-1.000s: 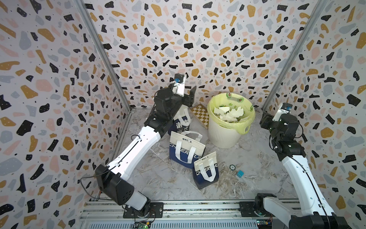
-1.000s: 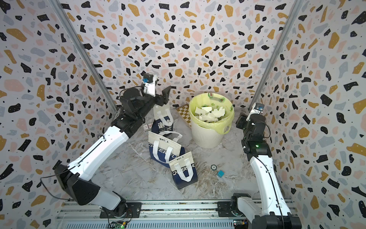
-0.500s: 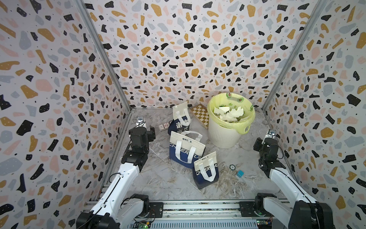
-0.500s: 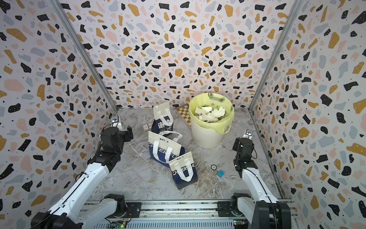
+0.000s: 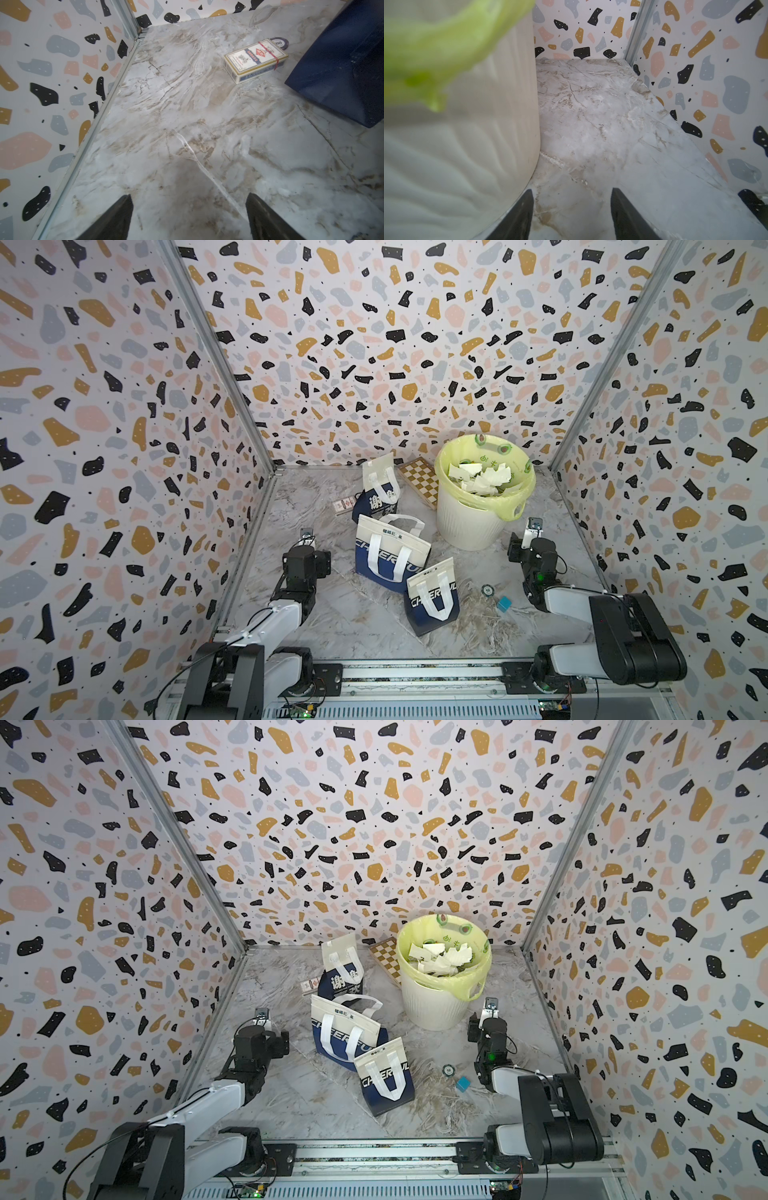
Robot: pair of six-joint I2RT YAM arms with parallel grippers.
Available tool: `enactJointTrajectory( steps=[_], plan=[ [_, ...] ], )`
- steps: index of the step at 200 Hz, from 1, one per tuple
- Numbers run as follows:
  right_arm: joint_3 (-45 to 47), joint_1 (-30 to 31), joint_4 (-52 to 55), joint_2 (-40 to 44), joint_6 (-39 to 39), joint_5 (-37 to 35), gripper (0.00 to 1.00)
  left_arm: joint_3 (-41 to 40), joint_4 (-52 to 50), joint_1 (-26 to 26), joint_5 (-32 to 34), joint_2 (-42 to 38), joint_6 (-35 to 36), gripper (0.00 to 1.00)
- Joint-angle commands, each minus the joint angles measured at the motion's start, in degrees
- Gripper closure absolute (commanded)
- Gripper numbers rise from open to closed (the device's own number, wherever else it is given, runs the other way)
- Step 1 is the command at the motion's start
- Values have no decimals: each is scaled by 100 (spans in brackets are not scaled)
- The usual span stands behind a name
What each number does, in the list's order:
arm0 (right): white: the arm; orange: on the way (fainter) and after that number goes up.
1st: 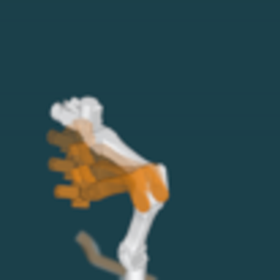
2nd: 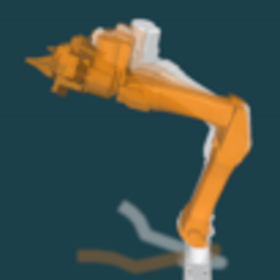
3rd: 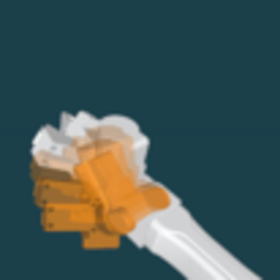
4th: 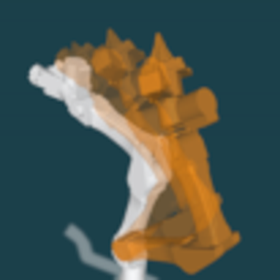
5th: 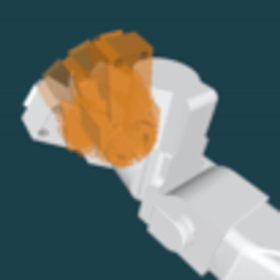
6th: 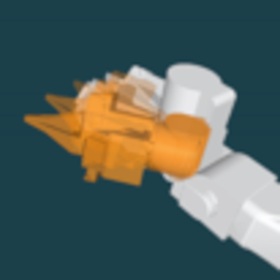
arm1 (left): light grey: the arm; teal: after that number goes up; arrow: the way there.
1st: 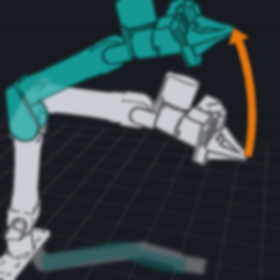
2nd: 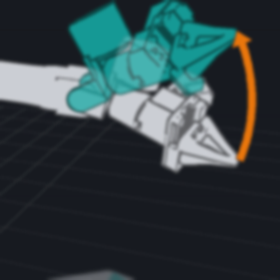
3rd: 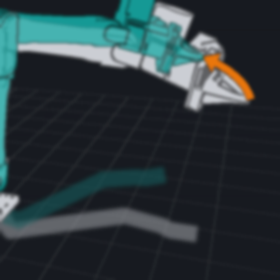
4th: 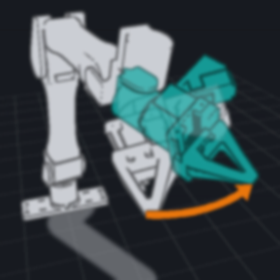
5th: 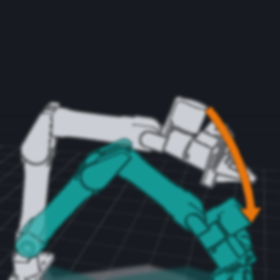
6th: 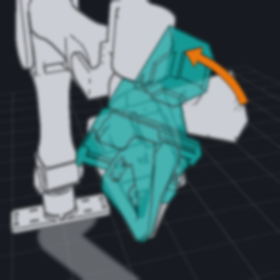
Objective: Shred takeout receipts and throw away
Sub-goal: Reset both arms
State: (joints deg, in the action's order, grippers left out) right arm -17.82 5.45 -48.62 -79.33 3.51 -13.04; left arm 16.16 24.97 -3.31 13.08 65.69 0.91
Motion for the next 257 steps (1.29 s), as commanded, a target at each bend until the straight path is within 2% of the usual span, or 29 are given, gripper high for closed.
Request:
enactJointTrajectory(
  steps=[1, 13, 38, 48, 64, 83, 89, 91, 94, 99, 109, 132, 168, 248, 257],
  plan=[
    [55, 41, -926, -196, -153, 67, 39, 111, 1357, 84, -517, 363, 129, 12],
    [269, 61, -1425, -344, -170, 65, 39, 400, 878, 103, -764, 466, 149, 12],
    [555, 63, -1937, -408, -220, 226, 39, 404, 1155, 144, -985, 626, 33, 12],
    [697, 24, -2395, -581, -216, 258, 38, 214, 1535, 147, -1000, 658, -39, 12],
    [682, -81, -2261, -523, -154, 469, 36, -258, 2758, 147, -775, 1048, -179, 12],
    [650, -80, -2208, -531, -158, 462, 32, -246, 3236, 147, -745, 1575, -180, 12],
    [637, -79, -2152, -522, -157, 460, 30, -201, 3524, 148, -735, 1809, -140, 12],
    [639, -79, -2165, -524, -157, 460, 24, -177, 3471, 147, -719, 1814, -118, 11],
    [633, -71, -2176, -530, -170, 448, 5, -122, 3303, 147, -718, 1763, -129, 11],
    [623, -70, -2169, -531, -166, 436, 0, -56, 2976, 153, -734, 1637, -161, 11],
    [639, -50, -2176, -523, -175, 407, 0, -20, 2705, 147, -645, 1500, -225, 11],
    [642, -8, -2190, -517, -187, 318, 0, -320, 3600, 147, -172, 1710, -355, 10],
    [649, 11, -2198, -514, -215, 311, 0, -245, 3365, 147, 205, 1672, -513, 9],
    [505, -17, -2007, -602, -215, 416, 0, -219, 3313, 147, 286, 1671, -538, 7],
    [547, -22, -2060, -570, -217, 431, 0, -219, 3312, 147, 294, 1667, -534, 4]
  ],
)
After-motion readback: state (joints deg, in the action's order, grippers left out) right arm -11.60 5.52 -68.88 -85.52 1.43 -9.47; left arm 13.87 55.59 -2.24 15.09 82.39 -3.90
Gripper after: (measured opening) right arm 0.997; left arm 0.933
